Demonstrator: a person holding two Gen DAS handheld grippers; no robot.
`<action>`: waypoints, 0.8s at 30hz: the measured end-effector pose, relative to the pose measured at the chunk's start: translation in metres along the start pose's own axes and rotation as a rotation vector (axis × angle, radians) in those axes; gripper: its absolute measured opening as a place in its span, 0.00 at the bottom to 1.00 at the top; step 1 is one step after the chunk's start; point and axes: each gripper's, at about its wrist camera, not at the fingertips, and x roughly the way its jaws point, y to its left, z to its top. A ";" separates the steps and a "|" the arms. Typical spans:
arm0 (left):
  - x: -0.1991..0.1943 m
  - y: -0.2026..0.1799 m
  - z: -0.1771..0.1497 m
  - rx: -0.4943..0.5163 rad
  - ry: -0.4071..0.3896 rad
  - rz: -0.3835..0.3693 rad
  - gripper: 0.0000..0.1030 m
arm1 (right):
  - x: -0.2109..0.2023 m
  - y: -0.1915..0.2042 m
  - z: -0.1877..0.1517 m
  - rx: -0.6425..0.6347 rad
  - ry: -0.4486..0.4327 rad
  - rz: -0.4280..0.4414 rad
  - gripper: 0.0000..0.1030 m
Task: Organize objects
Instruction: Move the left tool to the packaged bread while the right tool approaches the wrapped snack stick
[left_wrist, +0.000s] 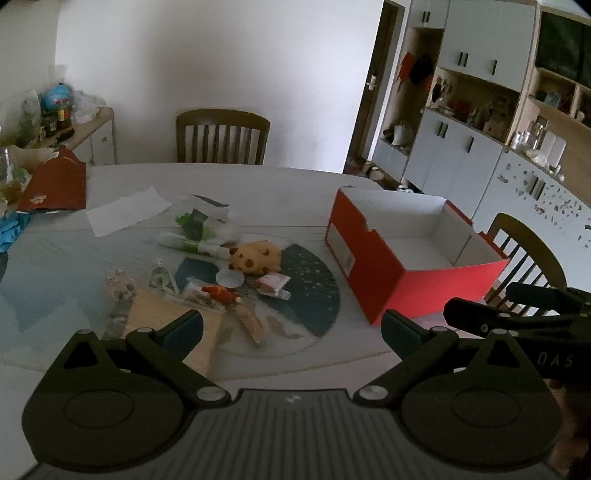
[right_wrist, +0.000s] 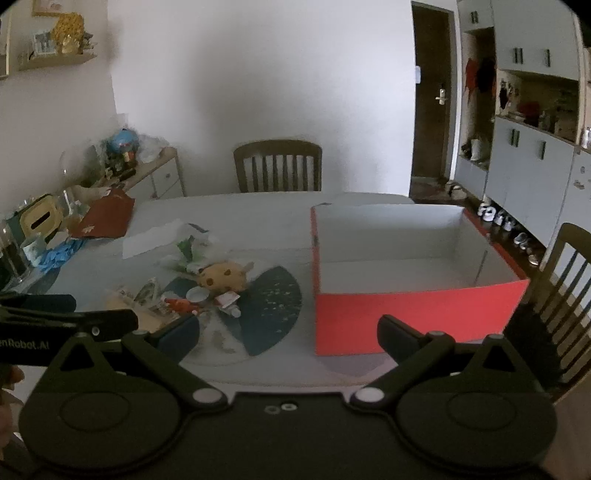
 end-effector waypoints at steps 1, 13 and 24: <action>0.003 0.004 0.001 -0.001 0.004 0.001 1.00 | 0.004 0.002 0.001 0.000 0.008 0.001 0.99; 0.047 0.066 -0.014 0.039 0.103 0.129 1.00 | 0.077 0.035 -0.005 -0.064 0.143 0.009 0.97; 0.065 0.095 -0.007 0.337 0.130 -0.015 1.00 | 0.110 0.058 0.000 -0.092 0.218 0.037 0.95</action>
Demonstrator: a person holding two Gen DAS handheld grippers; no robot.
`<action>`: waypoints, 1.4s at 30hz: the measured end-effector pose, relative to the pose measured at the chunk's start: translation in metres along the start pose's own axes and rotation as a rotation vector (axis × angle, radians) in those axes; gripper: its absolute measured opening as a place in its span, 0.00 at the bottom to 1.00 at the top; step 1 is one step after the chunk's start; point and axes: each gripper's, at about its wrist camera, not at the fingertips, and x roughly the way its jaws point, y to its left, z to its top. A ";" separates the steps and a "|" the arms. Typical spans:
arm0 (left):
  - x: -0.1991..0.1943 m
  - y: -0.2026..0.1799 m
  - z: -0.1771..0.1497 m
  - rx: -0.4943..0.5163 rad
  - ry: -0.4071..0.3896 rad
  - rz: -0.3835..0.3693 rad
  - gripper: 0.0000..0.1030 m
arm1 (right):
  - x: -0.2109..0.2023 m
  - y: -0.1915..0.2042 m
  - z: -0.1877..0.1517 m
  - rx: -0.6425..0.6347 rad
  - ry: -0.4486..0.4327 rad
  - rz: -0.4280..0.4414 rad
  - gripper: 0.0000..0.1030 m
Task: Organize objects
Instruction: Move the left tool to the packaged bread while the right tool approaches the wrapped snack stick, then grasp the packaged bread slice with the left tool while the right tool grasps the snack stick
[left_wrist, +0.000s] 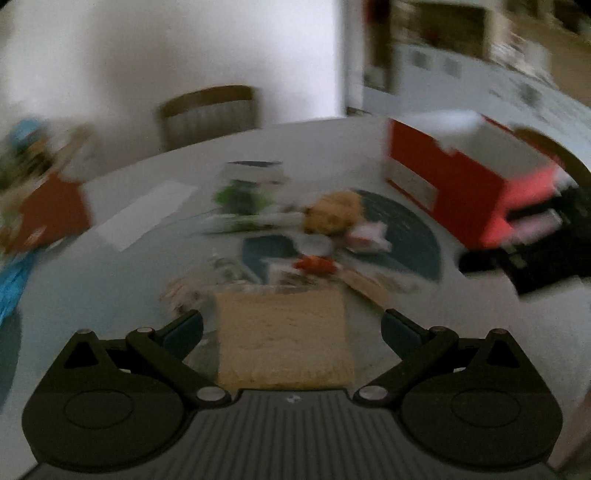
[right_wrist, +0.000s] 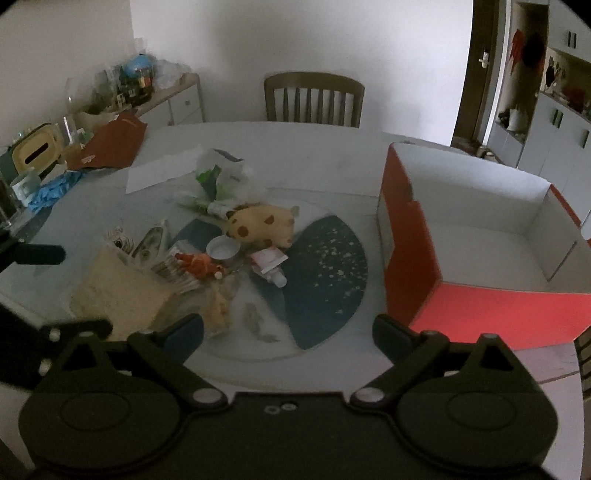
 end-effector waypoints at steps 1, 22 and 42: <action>0.001 0.001 0.000 0.046 0.003 -0.027 1.00 | 0.002 0.001 0.001 -0.003 0.006 0.003 0.95; 0.034 0.028 0.016 0.632 0.040 -0.352 1.00 | 0.053 0.034 0.016 -0.122 0.159 0.113 0.95; 0.068 0.020 -0.011 0.772 0.099 -0.395 1.00 | 0.106 0.053 0.020 -0.183 0.258 0.094 0.70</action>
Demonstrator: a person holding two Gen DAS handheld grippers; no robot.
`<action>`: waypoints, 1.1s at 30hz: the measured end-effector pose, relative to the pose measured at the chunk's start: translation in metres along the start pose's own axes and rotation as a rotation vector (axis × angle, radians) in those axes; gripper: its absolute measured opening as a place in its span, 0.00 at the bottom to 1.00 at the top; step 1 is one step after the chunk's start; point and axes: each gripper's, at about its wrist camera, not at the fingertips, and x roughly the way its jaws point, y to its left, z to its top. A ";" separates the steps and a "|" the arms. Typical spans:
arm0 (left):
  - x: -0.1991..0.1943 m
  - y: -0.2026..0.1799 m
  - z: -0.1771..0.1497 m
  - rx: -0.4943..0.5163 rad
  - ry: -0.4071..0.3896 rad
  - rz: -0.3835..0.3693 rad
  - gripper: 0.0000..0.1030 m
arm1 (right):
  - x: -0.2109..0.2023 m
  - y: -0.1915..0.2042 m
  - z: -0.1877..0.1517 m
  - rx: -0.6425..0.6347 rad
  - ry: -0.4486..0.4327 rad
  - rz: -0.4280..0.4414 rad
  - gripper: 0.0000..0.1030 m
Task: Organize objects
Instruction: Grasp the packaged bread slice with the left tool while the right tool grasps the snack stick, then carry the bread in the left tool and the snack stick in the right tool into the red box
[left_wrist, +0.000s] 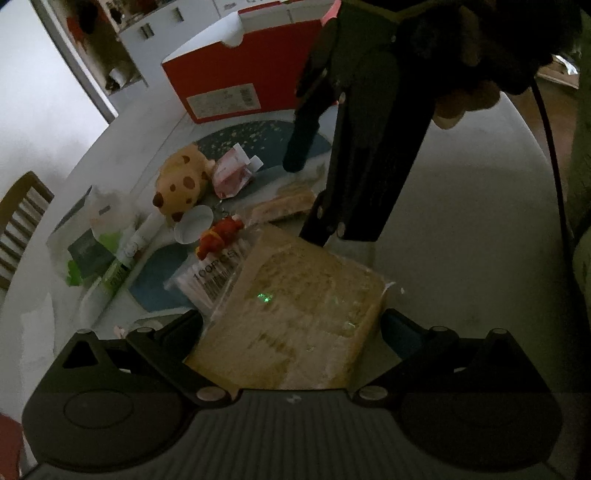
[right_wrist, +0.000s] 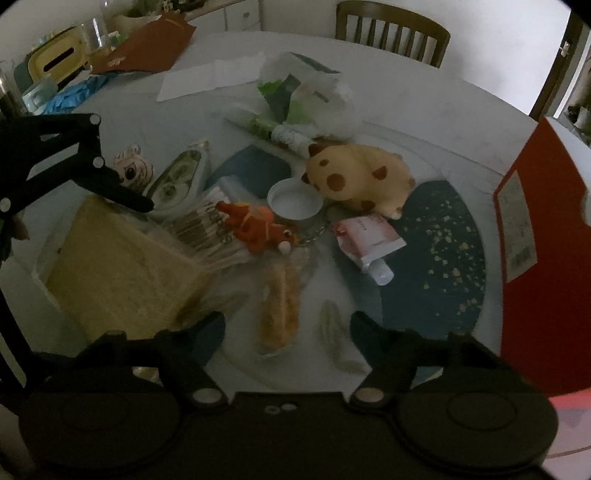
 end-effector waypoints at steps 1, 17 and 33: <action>0.000 0.000 0.000 -0.004 -0.005 0.003 1.00 | 0.000 0.001 0.001 -0.001 -0.005 -0.002 0.68; -0.012 -0.003 0.007 -0.105 0.025 0.040 0.83 | -0.011 0.000 -0.002 0.043 -0.053 0.034 0.19; -0.045 -0.019 0.068 -0.326 -0.021 0.135 0.81 | -0.102 -0.055 -0.032 0.098 -0.178 0.111 0.19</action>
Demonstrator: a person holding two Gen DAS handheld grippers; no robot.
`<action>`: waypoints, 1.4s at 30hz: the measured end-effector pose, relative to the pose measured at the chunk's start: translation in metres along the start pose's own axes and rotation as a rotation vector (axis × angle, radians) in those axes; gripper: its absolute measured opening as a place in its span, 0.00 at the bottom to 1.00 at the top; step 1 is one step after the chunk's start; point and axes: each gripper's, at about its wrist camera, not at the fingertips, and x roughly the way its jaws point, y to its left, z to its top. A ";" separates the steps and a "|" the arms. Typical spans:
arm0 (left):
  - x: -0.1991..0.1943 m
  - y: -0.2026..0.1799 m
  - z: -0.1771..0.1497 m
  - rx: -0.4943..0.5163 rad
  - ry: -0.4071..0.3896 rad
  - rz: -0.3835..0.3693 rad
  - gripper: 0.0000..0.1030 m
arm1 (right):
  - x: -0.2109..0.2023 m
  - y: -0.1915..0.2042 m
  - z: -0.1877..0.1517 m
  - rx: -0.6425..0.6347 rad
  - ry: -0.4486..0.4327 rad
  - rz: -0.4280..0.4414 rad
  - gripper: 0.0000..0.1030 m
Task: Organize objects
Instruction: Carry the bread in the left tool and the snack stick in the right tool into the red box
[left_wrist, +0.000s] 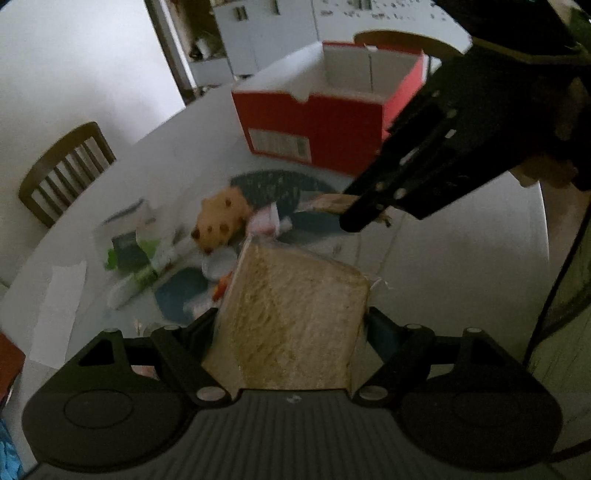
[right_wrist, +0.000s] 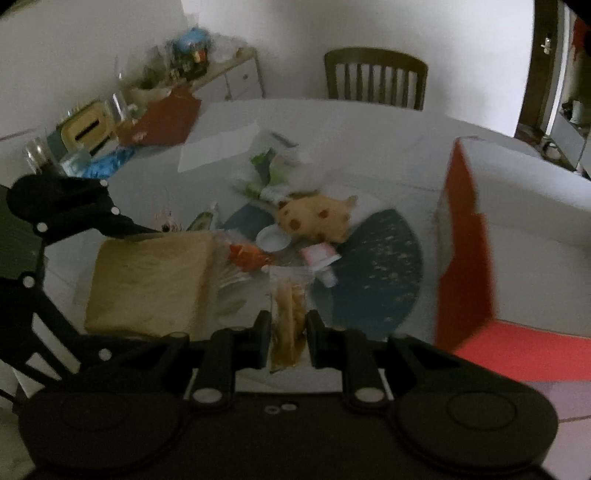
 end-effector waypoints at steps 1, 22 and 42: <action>0.000 -0.002 0.005 -0.010 -0.005 0.008 0.81 | -0.006 -0.005 0.000 0.005 -0.008 0.000 0.19; 0.017 -0.045 0.130 -0.248 -0.212 0.046 0.81 | -0.088 -0.120 -0.003 0.105 -0.179 -0.151 0.19; 0.072 -0.057 0.234 -0.348 -0.189 0.056 0.81 | -0.100 -0.226 0.003 0.197 -0.230 -0.299 0.19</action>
